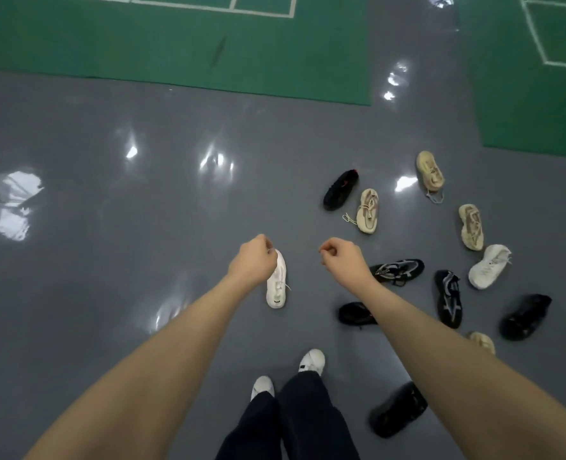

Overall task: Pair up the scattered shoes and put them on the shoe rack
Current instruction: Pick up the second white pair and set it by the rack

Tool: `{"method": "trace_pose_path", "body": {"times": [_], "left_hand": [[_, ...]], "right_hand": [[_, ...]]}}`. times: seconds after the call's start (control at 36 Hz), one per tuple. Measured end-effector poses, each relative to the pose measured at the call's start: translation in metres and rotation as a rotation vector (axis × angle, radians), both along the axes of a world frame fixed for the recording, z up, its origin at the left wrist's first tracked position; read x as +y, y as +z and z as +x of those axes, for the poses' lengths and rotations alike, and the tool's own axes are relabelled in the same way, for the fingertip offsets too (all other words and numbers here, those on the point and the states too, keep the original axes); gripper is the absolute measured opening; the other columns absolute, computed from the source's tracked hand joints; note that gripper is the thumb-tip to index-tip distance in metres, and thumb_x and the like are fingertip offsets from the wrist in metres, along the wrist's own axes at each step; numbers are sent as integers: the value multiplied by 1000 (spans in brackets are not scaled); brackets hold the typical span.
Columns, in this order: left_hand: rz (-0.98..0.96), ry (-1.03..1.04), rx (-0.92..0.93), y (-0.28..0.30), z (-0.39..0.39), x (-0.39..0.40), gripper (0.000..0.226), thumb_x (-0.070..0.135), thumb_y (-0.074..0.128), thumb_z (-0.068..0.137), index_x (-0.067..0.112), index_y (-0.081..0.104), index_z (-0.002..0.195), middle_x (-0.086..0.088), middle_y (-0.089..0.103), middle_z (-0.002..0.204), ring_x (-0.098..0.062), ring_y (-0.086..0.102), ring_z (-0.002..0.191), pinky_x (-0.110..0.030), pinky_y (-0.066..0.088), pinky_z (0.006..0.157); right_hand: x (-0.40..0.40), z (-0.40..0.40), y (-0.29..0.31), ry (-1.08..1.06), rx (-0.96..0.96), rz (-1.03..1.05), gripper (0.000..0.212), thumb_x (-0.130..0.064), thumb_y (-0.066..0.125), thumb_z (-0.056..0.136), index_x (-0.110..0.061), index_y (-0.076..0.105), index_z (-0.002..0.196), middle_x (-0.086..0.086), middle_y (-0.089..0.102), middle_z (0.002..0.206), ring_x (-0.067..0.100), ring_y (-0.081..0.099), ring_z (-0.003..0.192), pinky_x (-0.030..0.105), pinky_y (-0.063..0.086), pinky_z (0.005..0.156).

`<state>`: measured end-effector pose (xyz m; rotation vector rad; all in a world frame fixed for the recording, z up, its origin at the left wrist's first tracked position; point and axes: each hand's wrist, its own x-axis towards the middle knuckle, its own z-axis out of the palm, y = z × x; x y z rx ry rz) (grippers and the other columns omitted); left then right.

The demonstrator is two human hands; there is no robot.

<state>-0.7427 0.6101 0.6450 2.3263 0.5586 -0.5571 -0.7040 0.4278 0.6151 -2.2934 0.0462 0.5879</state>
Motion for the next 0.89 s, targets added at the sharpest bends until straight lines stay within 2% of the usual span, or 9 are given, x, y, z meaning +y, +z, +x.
{"method": "trace_pose_path", "body": {"times": [0.22,0.33,0.42,0.53,0.61,0.72,0.81,0.89], "left_hand": [[-36,82,-25,-63,69,20,29,18,38,95,11,54,117,-5,61,112,-21,56,99,-35,49,83],[-73,74,-53,-98,92,26,28,18,39,95,11,54,117,-5,62,112,-19,54,91,-32,48,82],[-91,54,-23,-138,109,33,28,19,39,95,11,53,118,-5,62,113,-22,57,96,-34,49,83],[-110,12,41,-199,125,43,31,20,39,96,12,51,123,-5,61,116,-23,57,99,-34,48,82],[-119,-11,89,-251,130,54,33,22,39,96,12,49,126,-4,60,114,-18,55,90,-33,48,79],[-140,-9,119,-327,125,70,35,23,42,96,11,48,128,0,58,109,-13,51,84,-24,42,66],[-175,-8,149,-390,123,76,36,23,44,97,9,47,130,4,52,100,-13,50,88,-24,39,74],[-185,-16,180,-453,122,77,37,25,44,97,8,46,130,5,51,97,-13,50,87,-25,39,74]], "right_hand": [[26,69,-62,29,46,-58,17,-15,48,90,-14,64,95,-1,63,83,21,62,86,37,53,78],[36,93,-99,-13,54,-55,17,-15,49,89,-13,64,96,-4,61,85,19,60,87,36,51,81],[48,105,-139,-45,90,-47,15,-16,50,89,-14,64,95,-5,61,85,19,60,90,36,50,83],[62,110,-200,-98,136,-30,18,-15,49,91,-11,62,103,-2,63,96,15,56,91,32,47,83],[71,111,-249,-150,169,-21,21,-13,49,92,-7,62,107,3,63,101,14,53,88,24,40,76],[80,105,-324,-207,207,-16,21,-13,51,92,-4,61,108,8,65,104,15,54,88,23,38,76],[84,99,-389,-238,262,-33,25,-16,52,92,-4,58,113,9,63,111,20,56,98,26,41,83],[87,95,-455,-242,324,-63,33,-21,55,92,-4,54,120,10,60,116,23,56,106,26,39,84]]}}
